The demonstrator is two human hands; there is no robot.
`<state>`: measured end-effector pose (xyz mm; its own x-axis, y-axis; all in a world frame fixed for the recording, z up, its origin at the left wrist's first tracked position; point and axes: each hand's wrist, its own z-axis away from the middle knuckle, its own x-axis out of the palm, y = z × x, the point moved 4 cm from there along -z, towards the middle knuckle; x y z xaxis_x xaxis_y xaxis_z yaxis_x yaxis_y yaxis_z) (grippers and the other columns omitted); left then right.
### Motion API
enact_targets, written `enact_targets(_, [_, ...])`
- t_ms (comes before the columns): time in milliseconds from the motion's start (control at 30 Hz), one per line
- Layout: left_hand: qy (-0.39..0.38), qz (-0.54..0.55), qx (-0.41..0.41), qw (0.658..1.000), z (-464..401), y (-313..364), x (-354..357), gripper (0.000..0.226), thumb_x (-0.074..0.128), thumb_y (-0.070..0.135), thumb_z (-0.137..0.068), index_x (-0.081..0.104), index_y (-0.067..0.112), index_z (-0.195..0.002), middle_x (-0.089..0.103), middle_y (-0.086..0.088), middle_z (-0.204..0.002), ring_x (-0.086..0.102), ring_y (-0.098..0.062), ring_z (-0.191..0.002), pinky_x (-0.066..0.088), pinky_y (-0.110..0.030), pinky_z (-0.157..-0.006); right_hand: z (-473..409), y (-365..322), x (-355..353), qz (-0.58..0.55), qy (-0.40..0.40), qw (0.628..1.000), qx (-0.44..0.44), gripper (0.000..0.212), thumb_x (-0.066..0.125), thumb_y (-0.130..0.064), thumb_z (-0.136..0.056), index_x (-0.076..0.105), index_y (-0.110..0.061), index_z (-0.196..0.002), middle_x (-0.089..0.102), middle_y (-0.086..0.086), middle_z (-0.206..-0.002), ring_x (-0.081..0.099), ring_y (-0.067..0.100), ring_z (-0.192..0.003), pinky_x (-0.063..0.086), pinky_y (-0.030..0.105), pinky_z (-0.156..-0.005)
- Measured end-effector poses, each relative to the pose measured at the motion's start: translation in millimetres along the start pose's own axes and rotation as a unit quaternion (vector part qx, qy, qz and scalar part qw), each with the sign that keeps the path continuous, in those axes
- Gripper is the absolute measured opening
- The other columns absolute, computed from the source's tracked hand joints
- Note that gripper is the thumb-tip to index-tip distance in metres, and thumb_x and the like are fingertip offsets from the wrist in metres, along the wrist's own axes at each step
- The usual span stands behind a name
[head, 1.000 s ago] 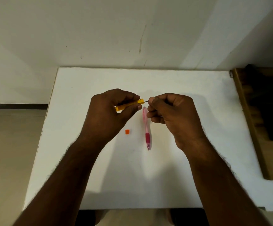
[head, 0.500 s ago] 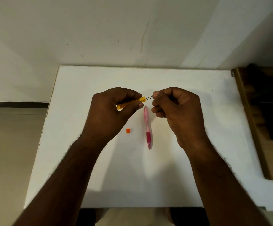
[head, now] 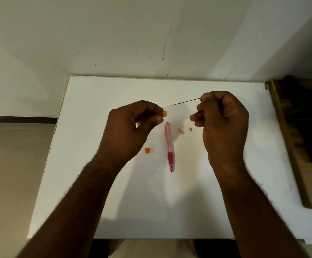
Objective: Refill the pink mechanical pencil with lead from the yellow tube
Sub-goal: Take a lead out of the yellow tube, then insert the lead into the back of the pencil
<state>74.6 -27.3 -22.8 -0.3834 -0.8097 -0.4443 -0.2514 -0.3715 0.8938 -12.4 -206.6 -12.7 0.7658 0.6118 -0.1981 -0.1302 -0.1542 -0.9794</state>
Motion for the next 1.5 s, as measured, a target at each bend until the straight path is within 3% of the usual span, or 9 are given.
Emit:
enact_targets(200, [0.005,-0.079,-0.046,0.996,-1.4,-16.9,1.9,0.01,0.077,0.021,-0.086,0.076,0.024,-0.095,0.075,0.013,-0.097,0.066,-0.002,-0.092,0.049,-0.014,-0.083,-2.1,2.2,-4.2,-0.035,0.037,0.998,0.032,0.015,0.058,-0.028,-0.095,0.066,-0.021,-0.085,0.066,-0.005,-0.071,0.07,0.016,-0.058,0.053,0.028,-0.058])
enact_targets(367, [-0.004,-0.197,-0.076,0.978,-3.5,-35.8,4.4,0.011,0.079,0.023,-0.084,0.08,0.021,-0.095,0.069,-0.001,-0.103,0.062,-0.022,-0.103,0.05,-0.038,-0.09,-0.6,4.0,-1.3,-0.039,0.02,0.998,0.04,0.015,0.059,-0.026,-0.096,0.067,-0.021,-0.084,0.067,-0.007,-0.069,0.07,0.015,-0.057,0.053,0.026,-0.057])
enact_targets(467, [-0.01,-0.228,-0.085,0.97,-3.2,-41.3,7.6,0.013,0.079,0.023,-0.084,0.081,0.023,-0.096,0.067,-0.002,-0.102,0.061,-0.027,-0.103,0.051,-0.044,-0.087,-0.4,4.6,0.2,-0.026,0.006,0.999,0.034,0.016,0.06,-0.025,-0.096,0.067,-0.02,-0.083,0.068,-0.007,-0.069,0.07,0.014,-0.056,0.053,0.027,-0.057])
enact_targets(600, [-0.024,-0.256,-0.076,0.963,-3.6,-42.3,9.7,0.02,0.078,0.027,-0.084,0.08,0.024,-0.104,0.069,-0.001,-0.103,0.061,-0.026,-0.104,0.049,-0.037,-0.087,0.9,6.0,3.1,0.021,-0.022,0.999,0.013,0.017,0.061,-0.026,-0.096,0.068,-0.016,-0.085,0.07,-0.004,-0.07,0.072,0.012,-0.059,0.057,0.034,-0.059])
enact_targets(667, [-0.026,-0.248,-0.074,0.966,-4.3,-39.5,8.5,0.031,0.08,0.032,-0.081,0.077,0.025,-0.111,0.069,0.001,-0.108,0.06,-0.023,-0.108,0.048,-0.035,-0.091,1.9,7.2,5.0,0.042,-0.034,0.999,0.005,0.017,0.062,-0.027,-0.096,0.069,-0.016,-0.085,0.07,-0.007,-0.069,0.072,0.011,-0.06,0.055,0.029,-0.057])
enact_targets(833, [0.009,-0.068,-0.031,0.997,-3.8,-11.7,4.1,0.042,0.086,0.045,-0.067,0.078,0.029,-0.105,0.071,0.011,-0.1,0.064,-0.003,-0.094,0.044,-0.007,-0.082,4.1,9.0,10.1,0.112,-0.061,0.992,-0.012,0.015,0.065,-0.029,-0.097,0.069,-0.018,-0.087,0.071,-0.008,-0.075,0.073,0.013,-0.068,0.059,0.029,-0.068])
enact_targets(1067, [0.007,-0.001,-0.016,1.0,-0.1,0.8,6.6,0.004,0.082,0.029,-0.081,0.078,0.028,-0.083,0.074,0.015,-0.084,0.067,-0.002,-0.084,0.038,-0.001,-0.08,5.7,7.6,13.3,0.126,-0.082,0.989,-0.008,0.017,0.065,-0.029,-0.097,0.068,-0.019,-0.084,0.071,-0.009,-0.072,0.073,0.01,-0.067,0.059,0.027,-0.069])
enact_targets(1267, [0.028,0.004,-0.004,1.0,-0.1,2.4,4.3,0.005,0.08,0.027,-0.083,0.077,0.026,-0.079,0.073,0.016,-0.079,0.067,-0.002,-0.079,0.036,0.001,-0.078,8.3,10.1,19.2,0.041,-0.127,0.987,0.091,0.031,0.065,-0.05,-0.094,0.071,-0.02,-0.092,0.076,-0.003,-0.084,0.075,0.013,-0.068,0.062,0.038,-0.072])
enact_targets(1500, [0.016,0.005,0.003,1.0,0.8,2.2,10.5,0.003,0.08,0.027,-0.083,0.077,0.028,-0.081,0.074,0.015,-0.083,0.067,-0.003,-0.082,0.042,-0.004,-0.075,9.4,11.2,19.1,0.054,-0.157,0.983,0.077,0.015,0.072,-0.03,-0.093,0.075,-0.022,-0.08,0.076,-0.003,-0.071,0.075,0.017,-0.071,0.063,0.04,-0.075])
